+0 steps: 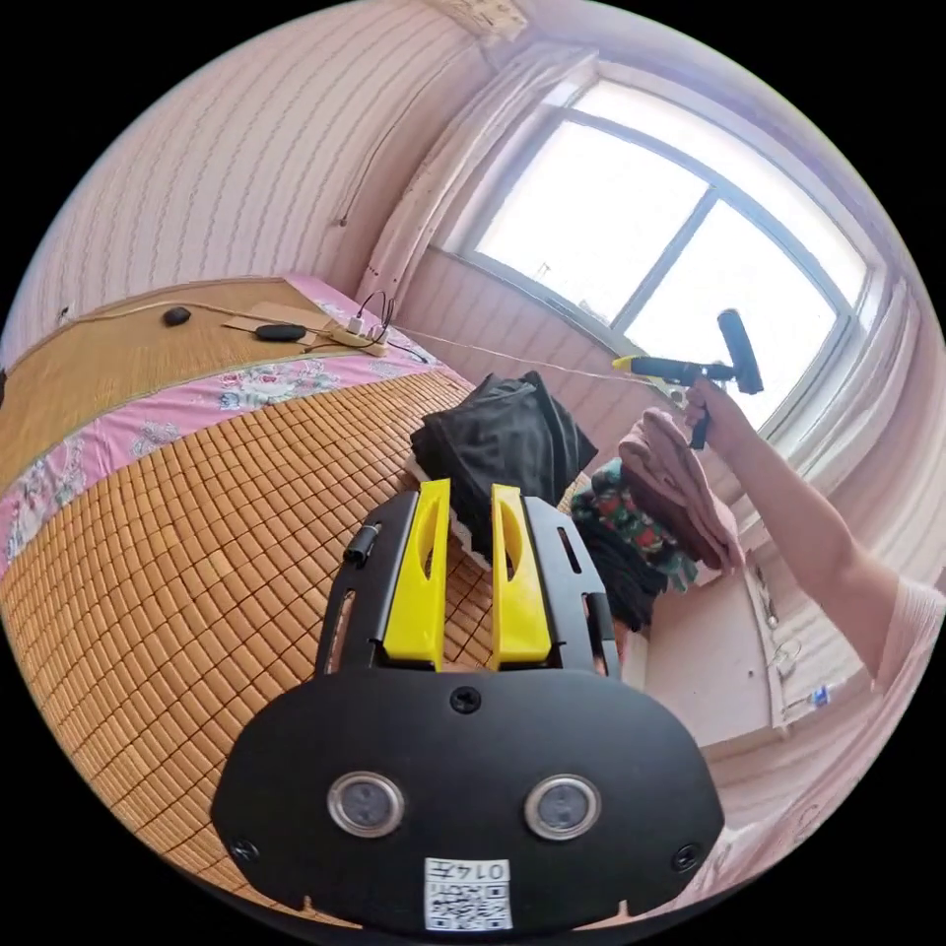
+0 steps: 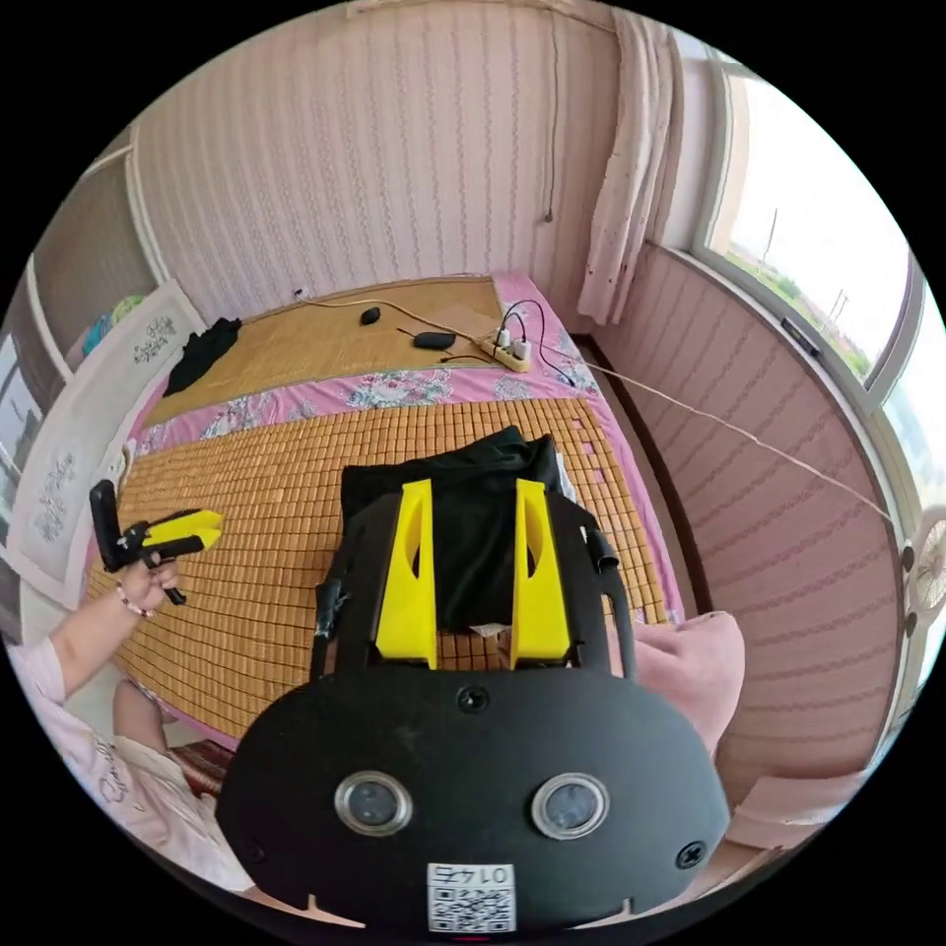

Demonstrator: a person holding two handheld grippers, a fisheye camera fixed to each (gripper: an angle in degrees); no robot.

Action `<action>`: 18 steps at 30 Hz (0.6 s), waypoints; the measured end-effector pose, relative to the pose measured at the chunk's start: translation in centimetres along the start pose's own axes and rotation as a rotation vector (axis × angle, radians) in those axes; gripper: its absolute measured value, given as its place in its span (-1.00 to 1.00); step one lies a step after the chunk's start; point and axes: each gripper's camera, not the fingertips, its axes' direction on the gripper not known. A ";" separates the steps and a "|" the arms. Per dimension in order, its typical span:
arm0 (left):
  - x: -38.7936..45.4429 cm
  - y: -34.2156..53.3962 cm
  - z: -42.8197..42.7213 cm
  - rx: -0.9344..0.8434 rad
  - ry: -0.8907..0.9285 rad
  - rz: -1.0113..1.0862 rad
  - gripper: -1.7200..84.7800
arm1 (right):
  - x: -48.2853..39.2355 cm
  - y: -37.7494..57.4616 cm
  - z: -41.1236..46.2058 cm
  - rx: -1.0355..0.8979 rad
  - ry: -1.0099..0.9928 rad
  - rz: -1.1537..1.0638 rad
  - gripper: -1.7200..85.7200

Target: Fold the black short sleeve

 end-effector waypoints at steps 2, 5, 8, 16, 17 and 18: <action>0.5 3.1 -2.6 -0.032 -0.053 0.056 -0.81 | -3.2 1.7 -0.5 0.000 0.030 -0.067 -0.69; 0.9 9.2 -8.3 -0.065 -0.124 0.086 -0.81 | -10.7 4.3 -1.4 0.047 -0.016 -0.222 -0.70; 0.6 15.4 -15.6 -0.041 -0.255 0.046 -0.83 | -20.5 5.3 -1.3 0.066 -0.021 -0.437 -0.70; -3.5 30.3 -36.6 0.065 -0.592 -0.265 -0.82 | -52.9 2.9 1.2 0.105 -0.231 -0.938 -0.69; -4.6 32.4 -39.8 0.079 -0.620 -0.313 -0.82 | -55.3 2.5 1.4 0.098 -0.266 -0.963 -0.69; -5.9 34.5 -43.0 0.095 -0.651 -0.363 -0.82 | -59.9 1.7 1.7 0.085 -0.336 -1.004 -0.68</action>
